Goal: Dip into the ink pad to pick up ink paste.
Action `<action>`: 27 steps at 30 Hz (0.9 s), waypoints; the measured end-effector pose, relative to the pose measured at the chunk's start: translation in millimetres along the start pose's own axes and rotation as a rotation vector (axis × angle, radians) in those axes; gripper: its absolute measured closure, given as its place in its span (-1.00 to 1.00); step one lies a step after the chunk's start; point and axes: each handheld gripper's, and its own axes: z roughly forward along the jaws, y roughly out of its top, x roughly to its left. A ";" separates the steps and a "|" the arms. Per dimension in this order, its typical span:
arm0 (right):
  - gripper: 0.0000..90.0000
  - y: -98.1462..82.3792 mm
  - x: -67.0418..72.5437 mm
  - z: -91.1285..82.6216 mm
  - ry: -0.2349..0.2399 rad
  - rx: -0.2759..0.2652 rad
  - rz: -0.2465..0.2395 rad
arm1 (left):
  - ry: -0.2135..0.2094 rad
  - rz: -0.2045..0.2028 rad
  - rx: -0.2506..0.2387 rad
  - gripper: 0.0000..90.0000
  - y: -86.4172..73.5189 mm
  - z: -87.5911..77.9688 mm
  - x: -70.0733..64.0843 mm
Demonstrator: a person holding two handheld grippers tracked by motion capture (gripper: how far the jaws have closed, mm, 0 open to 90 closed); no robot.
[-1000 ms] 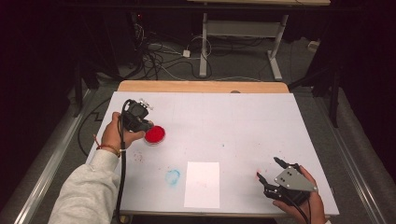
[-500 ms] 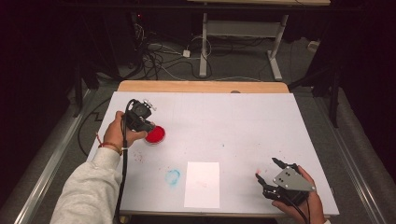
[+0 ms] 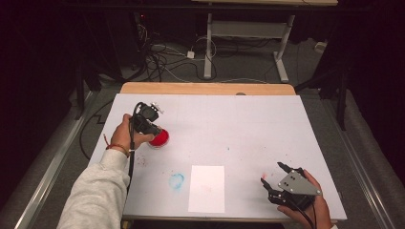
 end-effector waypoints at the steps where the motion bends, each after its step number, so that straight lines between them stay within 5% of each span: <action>1: -0.37 -0.1 -0.1 0.0 0.000 0.000 -0.001 | -0.003 0.000 0.007 0.64 0.8 2.7 0.1; 12: -0.37 -1.3 0.0 0.7 0.006 0.007 0.000 | 0.002 -0.012 0.068 0.64 -3.0 25.0 2.5; 27: -0.37 -0.4 1.5 0.1 0.005 0.007 -0.008 | -0.005 -0.037 0.037 0.64 -8.7 30.2 3.5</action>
